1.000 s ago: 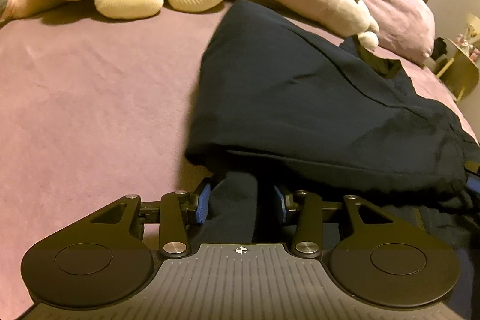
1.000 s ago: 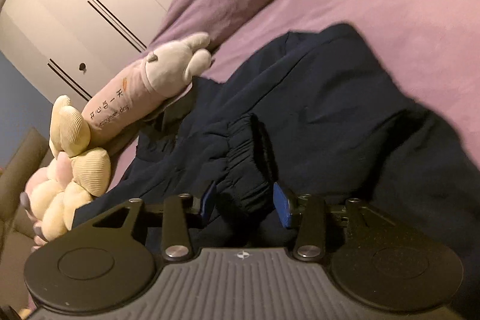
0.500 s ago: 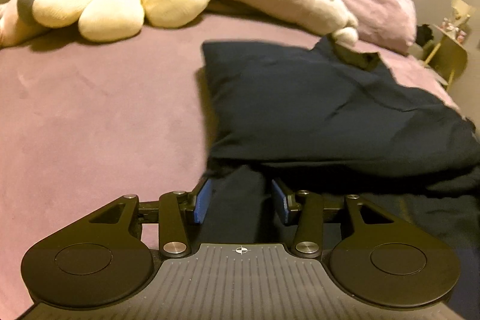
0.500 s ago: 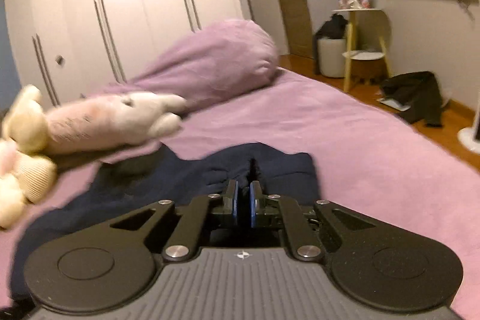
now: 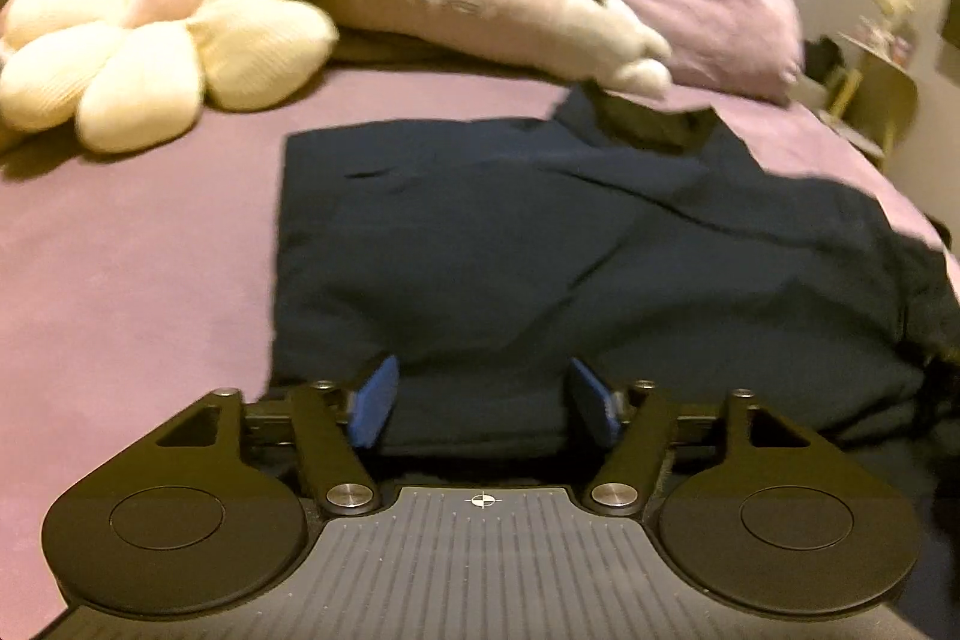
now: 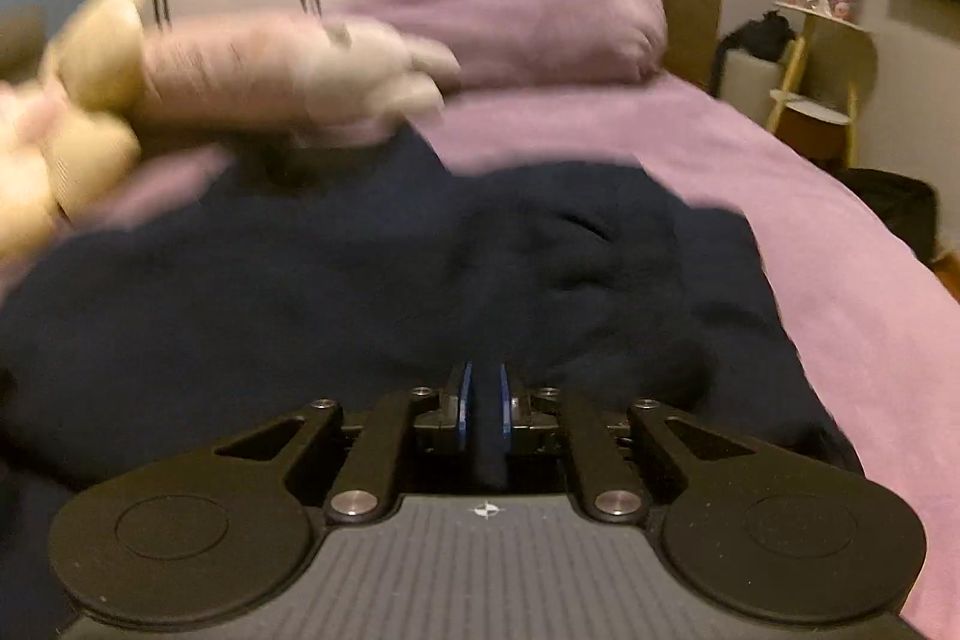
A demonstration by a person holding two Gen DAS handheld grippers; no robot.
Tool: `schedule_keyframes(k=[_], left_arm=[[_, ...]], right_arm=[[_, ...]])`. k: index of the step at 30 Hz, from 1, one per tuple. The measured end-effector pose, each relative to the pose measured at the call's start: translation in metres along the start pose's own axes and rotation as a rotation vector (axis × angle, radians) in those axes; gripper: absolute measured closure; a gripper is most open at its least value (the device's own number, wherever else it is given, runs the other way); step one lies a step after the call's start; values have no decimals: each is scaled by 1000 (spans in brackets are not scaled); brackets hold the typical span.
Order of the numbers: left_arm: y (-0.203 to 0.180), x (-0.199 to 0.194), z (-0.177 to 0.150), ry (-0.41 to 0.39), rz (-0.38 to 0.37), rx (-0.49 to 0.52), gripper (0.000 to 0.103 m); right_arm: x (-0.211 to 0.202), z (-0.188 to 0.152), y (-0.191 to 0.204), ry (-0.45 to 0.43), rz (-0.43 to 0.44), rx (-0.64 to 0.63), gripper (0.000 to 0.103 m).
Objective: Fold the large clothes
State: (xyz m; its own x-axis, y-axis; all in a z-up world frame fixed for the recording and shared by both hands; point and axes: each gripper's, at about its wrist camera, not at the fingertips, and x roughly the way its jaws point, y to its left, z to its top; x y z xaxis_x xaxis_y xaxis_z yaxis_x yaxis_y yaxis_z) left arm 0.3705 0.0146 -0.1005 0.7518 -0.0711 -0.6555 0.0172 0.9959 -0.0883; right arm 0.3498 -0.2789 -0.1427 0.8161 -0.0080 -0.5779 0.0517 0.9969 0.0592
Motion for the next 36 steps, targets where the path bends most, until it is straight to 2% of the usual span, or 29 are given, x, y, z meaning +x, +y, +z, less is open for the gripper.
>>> schedule_keyframes(k=[2, 4, 6, 9, 11, 13, 14, 18, 23, 24, 25, 28, 31, 33, 36], left_arm=[[-5, 2, -5, -11, -12, 29, 19], [-3, 1, -7, -15, -41, -4, 8], [1, -3, -9, -15, -68, -44, 7], [6, -17, -11, -11, -90, -53, 7], [12, -28, -11, -24, -93, -60, 7], [19, -35, -11, -30, -85, -77, 7], [22, -37, -11, -30, -83, -92, 7], [22, -33, -8, -4, -74, -122, 7], [14, -35, -5, 1, -75, -121, 7], [11, -37, -4, -10, -74, -110, 7], [8, -40, -3, -24, -66, -90, 7], [0, -42, -1, -57, -17, -28, 7], [0, -29, -2, -12, -8, -52, 7], [-1, -18, -3, 12, 4, -49, 7], [-3, -8, -3, 24, 27, -19, 7]], right_arm=[[-4, -6, -19, -23, 35, 33, 103], [-7, -6, -24, -36, 42, 40, 103], [-10, -8, -21, -48, 37, 38, 103], [-21, -10, -25, -39, 57, 62, 103], [-35, -11, -41, -30, 104, 192, 103], [-51, -15, -62, -12, 132, 366, 92], [-55, -18, -71, -10, 142, 434, 79], [-47, -24, -94, 23, 253, 653, 78], [-15, -18, -100, 95, 265, 781, 80], [-13, -17, -99, 110, 261, 779, 86], [-16, -11, -95, 121, 239, 731, 88], [-41, -3, -88, 26, 183, 606, 89], [-42, -8, -87, 17, 97, 542, 89], [-29, -14, -83, 42, 76, 485, 89], [-22, -15, -71, 13, 43, 383, 89]])
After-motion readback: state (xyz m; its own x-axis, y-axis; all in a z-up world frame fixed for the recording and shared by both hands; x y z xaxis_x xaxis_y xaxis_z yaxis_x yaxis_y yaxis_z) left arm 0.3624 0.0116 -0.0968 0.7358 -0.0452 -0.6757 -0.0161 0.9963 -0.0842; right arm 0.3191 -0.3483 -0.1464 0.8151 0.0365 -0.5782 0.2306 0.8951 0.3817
